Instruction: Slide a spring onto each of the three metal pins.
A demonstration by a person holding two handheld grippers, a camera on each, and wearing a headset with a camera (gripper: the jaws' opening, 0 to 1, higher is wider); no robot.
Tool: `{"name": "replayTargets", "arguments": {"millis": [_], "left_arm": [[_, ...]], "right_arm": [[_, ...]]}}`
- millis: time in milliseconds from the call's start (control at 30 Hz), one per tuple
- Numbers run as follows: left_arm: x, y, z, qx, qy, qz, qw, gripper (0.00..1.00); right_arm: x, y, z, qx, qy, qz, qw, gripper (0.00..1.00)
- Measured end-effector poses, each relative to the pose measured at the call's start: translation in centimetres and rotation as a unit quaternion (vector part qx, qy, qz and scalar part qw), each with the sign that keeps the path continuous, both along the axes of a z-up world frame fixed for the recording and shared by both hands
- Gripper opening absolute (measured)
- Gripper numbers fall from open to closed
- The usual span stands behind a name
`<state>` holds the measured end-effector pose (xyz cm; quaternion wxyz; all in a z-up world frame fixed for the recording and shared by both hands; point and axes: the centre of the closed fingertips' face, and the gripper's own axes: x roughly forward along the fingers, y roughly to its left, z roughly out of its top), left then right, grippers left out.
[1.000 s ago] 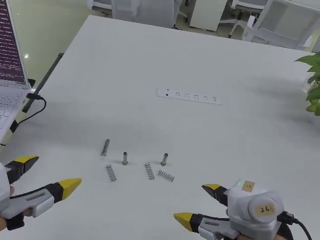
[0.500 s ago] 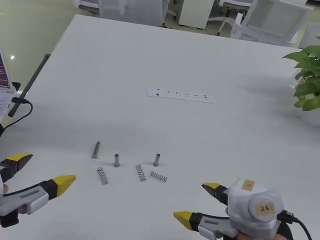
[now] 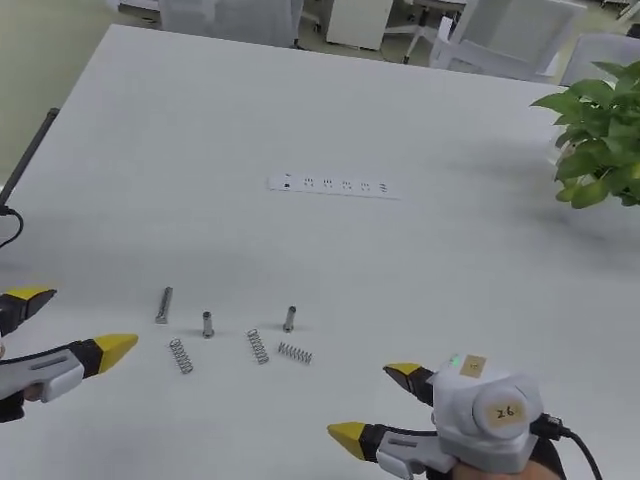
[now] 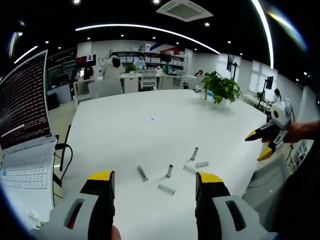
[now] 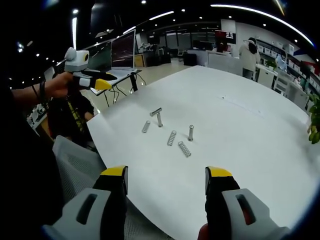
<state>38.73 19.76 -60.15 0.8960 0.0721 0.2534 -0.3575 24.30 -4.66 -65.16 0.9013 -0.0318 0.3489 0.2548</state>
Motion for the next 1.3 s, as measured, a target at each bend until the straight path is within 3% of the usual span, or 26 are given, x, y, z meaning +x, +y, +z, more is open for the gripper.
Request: {"name": "replayTargets", "arguments": {"millis": [233, 600, 833, 1100, 1233, 1300], "left_arm": [[2.0, -0.6, -1.2, 0.015, 0.001, -0.004, 0.9999, 0.54], [4.3, -2.0, -3.7, 0.017, 0.016, -0.011, 0.9997, 0.55], [5.5, -3.4, -6.4, 0.044, 0.028, -0.037, 0.9979, 0.53], [5.8, -4.5, -9.9, 0.053, 0.058, -0.046, 0.9958, 0.49], [6.3, -5.1, -11.4, 0.028, 0.089, -0.027, 0.9952, 0.46], [6.7, -5.3, -11.9, 0.023, 0.095, -0.022, 0.995, 0.44]], "right_arm": [[-0.2, -0.4, 0.0, 0.002, 0.001, -0.009, 1.0, 0.61], [-0.2, -0.8, -0.1, 0.0, 0.007, -0.017, 0.9998, 0.61], [-0.3, -1.0, -0.4, -0.003, 0.012, -0.019, 0.9997, 0.61], [-0.3, -1.1, -0.4, -0.004, 0.016, -0.019, 0.9997, 0.6], [-0.4, -1.4, -0.3, -0.007, 0.018, -0.02, 0.9996, 0.6], [-0.5, -1.7, -0.3, -0.01, 0.019, -0.019, 0.9996, 0.6]]}}
